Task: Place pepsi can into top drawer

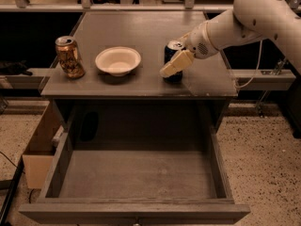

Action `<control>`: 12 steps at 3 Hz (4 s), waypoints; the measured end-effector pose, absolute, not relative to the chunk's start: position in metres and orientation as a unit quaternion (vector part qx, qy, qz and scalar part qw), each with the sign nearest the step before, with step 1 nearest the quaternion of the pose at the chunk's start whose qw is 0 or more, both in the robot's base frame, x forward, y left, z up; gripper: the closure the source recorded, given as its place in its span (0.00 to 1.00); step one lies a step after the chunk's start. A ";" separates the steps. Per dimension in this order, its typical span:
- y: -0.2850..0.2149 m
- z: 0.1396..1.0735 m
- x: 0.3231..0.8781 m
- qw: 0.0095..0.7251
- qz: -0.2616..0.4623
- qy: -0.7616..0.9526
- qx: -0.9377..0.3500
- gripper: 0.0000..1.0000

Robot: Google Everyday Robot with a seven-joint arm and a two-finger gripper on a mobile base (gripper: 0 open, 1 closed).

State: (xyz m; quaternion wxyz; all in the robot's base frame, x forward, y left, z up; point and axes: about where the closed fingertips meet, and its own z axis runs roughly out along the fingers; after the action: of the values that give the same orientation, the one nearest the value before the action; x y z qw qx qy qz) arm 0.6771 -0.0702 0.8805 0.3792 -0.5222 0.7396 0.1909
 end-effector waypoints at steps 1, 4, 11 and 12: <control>-0.070 0.881 0.677 0.379 0.191 0.740 -0.522 0.41; -0.070 0.880 0.677 0.379 0.191 0.740 -0.522 1.00; -0.102 1.003 0.463 0.338 0.140 0.795 -0.484 1.00; -0.108 1.004 0.459 0.342 0.140 0.799 -0.475 1.00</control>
Offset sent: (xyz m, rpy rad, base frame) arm 0.0000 0.0000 0.0000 0.0000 0.0000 0.0000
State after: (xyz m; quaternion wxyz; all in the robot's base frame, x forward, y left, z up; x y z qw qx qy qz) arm 0.4590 -0.1078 1.0040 0.3418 -0.4753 0.7985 0.1402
